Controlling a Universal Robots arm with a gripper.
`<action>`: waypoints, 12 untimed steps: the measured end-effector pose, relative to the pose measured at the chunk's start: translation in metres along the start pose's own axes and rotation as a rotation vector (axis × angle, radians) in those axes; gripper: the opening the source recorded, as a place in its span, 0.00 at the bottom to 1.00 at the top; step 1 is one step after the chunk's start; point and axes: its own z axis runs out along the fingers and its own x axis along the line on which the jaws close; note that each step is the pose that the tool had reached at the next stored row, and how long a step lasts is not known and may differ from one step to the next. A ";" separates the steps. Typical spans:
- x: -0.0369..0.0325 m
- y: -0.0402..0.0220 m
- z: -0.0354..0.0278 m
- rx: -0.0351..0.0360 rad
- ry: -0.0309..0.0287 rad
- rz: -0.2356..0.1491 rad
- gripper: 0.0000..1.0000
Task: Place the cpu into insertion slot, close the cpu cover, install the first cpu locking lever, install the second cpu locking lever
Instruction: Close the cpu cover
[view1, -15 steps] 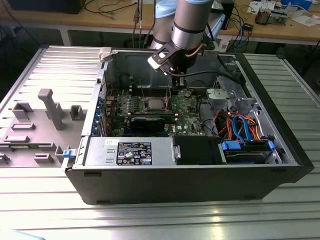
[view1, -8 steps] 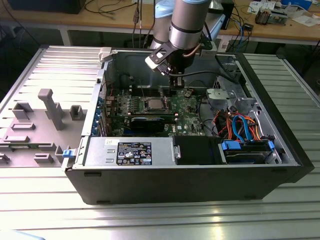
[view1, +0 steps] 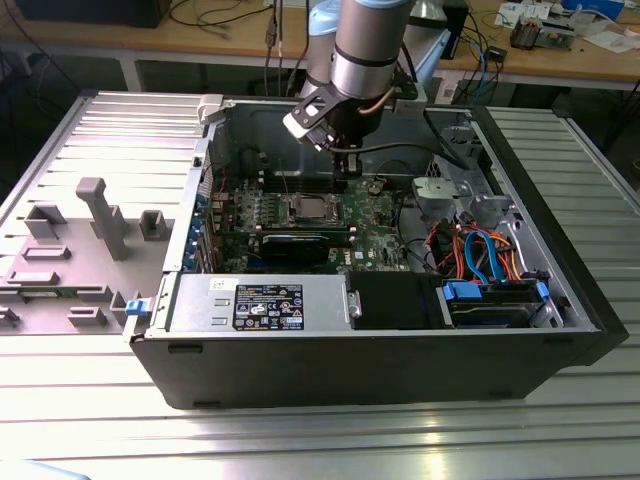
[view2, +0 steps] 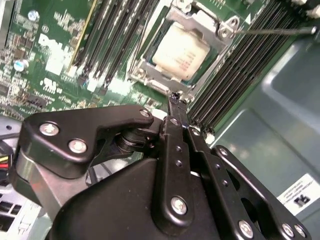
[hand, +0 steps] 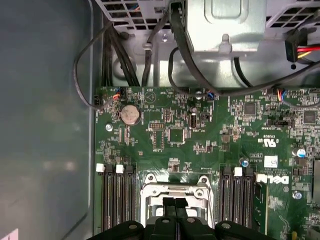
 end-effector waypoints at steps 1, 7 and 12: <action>-0.0001 -0.0037 0.0028 0.0000 -0.0001 0.000 0.11; -0.0006 -0.0170 0.0145 0.0006 -0.0004 -0.009 0.11; -0.0019 -0.0325 0.0225 0.0012 -0.0007 -0.015 0.11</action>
